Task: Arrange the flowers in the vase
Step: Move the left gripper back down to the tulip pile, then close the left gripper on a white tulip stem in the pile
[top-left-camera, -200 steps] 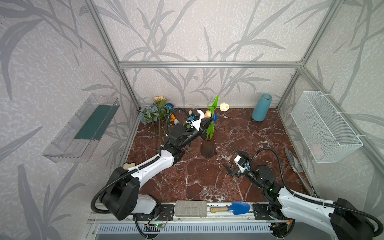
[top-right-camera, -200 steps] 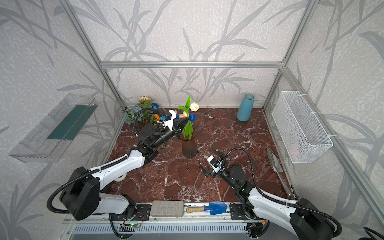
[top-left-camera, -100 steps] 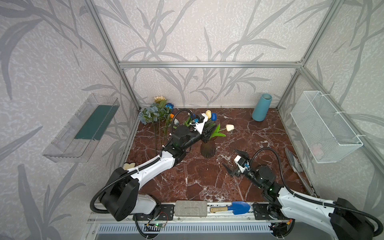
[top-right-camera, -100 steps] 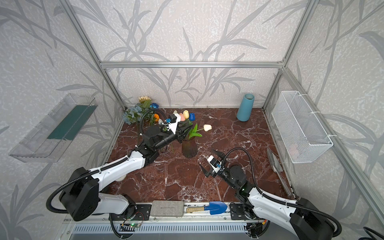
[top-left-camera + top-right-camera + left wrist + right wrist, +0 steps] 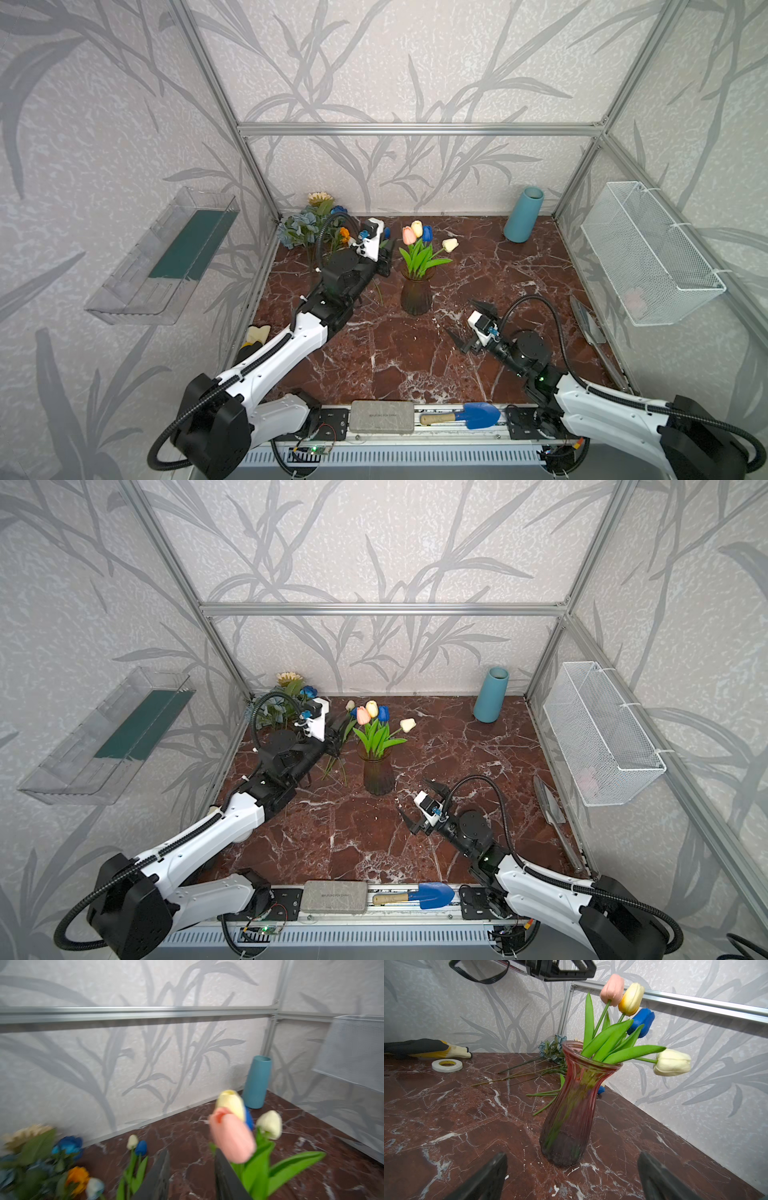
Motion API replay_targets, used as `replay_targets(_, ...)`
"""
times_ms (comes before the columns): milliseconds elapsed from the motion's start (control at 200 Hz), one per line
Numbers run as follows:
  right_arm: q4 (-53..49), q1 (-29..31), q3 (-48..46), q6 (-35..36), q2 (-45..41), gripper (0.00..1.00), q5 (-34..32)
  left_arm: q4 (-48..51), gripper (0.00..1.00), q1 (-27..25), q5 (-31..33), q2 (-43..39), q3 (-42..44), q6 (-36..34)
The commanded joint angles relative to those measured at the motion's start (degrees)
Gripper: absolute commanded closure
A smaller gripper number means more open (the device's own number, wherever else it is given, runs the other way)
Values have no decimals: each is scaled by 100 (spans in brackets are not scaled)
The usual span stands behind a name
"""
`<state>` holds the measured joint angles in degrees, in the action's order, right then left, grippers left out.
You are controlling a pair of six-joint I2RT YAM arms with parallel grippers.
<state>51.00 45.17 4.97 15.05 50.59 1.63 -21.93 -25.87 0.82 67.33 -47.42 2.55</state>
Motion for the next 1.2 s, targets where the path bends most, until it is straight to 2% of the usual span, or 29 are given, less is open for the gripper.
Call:
replay_targets(0,50,27,100,-48,-40,2,77,1134,58,949,357,246,-171,1003)
replay_targets(65,44,27,92,-46,-48,2,59,1745,57,1455,-63,697,-438,1338)
replay_targets(130,41,22,93,-60,-58,2,78,2627,56,1746,-419,1337,-965,1315)
replay_targets(215,36,27,92,-56,-50,2,92,3823,56,1811,-622,2314,-1825,946)
replay_targets(260,41,27,101,-57,-32,2,92,4341,56,1801,-1052,2814,-2281,537)
replay_targets(345,33,25,116,-56,-14,2,114,5103,56,1764,-1392,3655,-3005,465)
replay_targets(495,6,27,122,-46,-21,2,136,5489,55,1741,-1610,4591,-3649,454)
replay_targets(775,-38,27,144,-19,3,2,136,5937,55,1551,-1382,5378,-4475,238)
replay_targets(910,-46,27,145,-3,12,2,154,6141,68,1502,-1202,5618,-4688,187)
replay_targets(1015,-47,27,153,4,4,2,145,6176,70,1496,-1104,5736,-4759,159)
replay_targets(1085,-27,27,150,10,24,2,127,6210,77,1481,-1084,5789,-4839,133)
replay_targets(1195,-19,26,149,8,22,2,171,6343,78,1479,-990,5957,-5051,106)
